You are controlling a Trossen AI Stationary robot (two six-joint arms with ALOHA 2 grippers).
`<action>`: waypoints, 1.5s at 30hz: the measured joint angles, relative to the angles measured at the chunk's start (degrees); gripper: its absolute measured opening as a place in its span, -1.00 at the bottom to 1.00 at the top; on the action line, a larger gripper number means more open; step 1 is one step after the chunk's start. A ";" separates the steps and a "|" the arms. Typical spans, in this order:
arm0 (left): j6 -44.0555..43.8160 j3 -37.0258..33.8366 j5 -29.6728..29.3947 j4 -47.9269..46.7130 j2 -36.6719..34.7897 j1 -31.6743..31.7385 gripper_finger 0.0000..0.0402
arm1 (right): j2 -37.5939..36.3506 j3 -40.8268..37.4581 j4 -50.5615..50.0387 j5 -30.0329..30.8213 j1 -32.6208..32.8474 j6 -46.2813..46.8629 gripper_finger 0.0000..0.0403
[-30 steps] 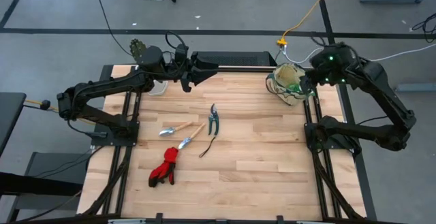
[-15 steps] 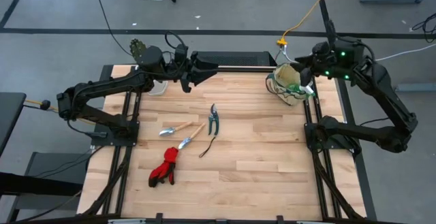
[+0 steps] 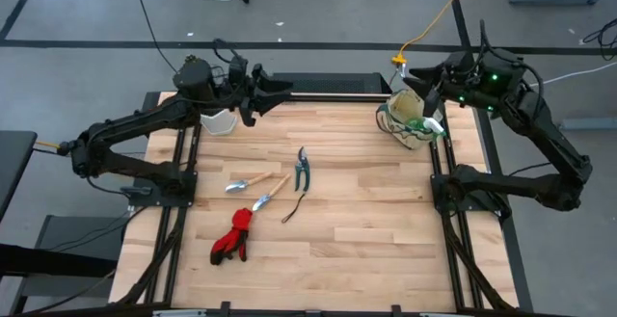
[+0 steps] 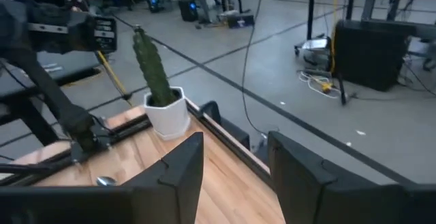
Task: Pick & Place Garden tools in Gardening bag
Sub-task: Put the left brown trowel into the white gardening bag
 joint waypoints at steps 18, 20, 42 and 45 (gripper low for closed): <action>2.16 -0.04 0.23 -7.28 -4.11 1.27 0.04 | 2.62 -0.02 6.41 0.05 12.87 -1.57 -0.20; 2.16 -0.04 0.23 -7.32 -4.13 1.27 0.04 | 2.84 -0.02 8.35 1.40 14.64 -1.55 -0.20; 5.91 -0.09 -0.23 -9.91 -4.82 1.27 0.04 | 3.05 -12.99 27.96 18.56 31.13 -2.12 -0.20; 6.79 -0.09 -0.53 -12.18 -5.84 1.27 0.04 | 3.05 -18.26 35.00 18.56 32.25 0.16 -0.20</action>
